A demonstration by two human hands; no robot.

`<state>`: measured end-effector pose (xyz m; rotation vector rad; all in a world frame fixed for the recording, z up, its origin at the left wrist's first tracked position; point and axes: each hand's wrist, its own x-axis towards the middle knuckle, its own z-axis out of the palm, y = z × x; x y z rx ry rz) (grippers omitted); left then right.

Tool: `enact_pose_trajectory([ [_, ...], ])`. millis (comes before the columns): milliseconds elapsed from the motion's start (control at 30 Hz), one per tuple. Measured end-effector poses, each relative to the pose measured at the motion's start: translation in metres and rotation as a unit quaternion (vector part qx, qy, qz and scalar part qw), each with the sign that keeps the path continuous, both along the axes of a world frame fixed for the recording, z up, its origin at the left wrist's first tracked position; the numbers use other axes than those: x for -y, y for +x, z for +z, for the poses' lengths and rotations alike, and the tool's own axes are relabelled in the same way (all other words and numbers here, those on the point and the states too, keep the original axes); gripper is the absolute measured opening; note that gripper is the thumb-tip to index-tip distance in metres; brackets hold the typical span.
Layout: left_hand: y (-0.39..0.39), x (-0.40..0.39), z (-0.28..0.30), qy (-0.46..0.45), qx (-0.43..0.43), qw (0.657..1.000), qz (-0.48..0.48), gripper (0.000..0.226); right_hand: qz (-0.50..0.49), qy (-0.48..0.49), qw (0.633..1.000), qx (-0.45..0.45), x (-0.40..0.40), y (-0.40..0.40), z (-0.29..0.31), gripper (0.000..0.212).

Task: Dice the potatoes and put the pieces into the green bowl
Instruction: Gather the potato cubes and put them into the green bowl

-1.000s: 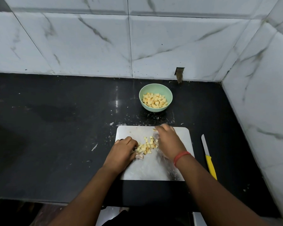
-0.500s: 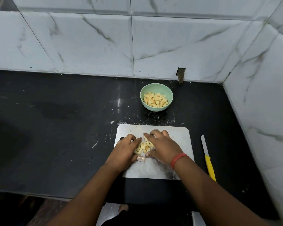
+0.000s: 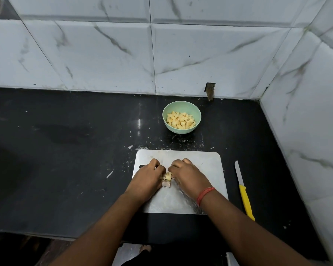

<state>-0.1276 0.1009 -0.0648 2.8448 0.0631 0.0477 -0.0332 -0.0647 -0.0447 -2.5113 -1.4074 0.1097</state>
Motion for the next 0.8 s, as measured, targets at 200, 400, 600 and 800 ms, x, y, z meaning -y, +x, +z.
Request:
enact_pose_trajectory([
  [200,0.004,-0.002,-0.003,-0.013,0.001,1.000,-0.022,0.015,0.010,0.036,0.999,-0.039,0.005,0.009,0.000,0.021],
  [400,0.010,-0.001,-0.002,-0.074,-0.003,0.997,-0.030,0.020,-0.154,0.145,0.942,-0.263,0.020,0.020,0.012,0.015],
  [600,0.020,0.002,0.014,-0.233,0.060,0.970,0.040,0.008,-0.252,0.272,0.796,-0.478,0.025,0.028,0.041,0.012],
  [800,0.084,0.006,0.070,-0.321,0.175,0.927,0.080,0.010,-0.239,0.377,0.798,-0.405,-0.015,0.100,0.084,0.016],
])
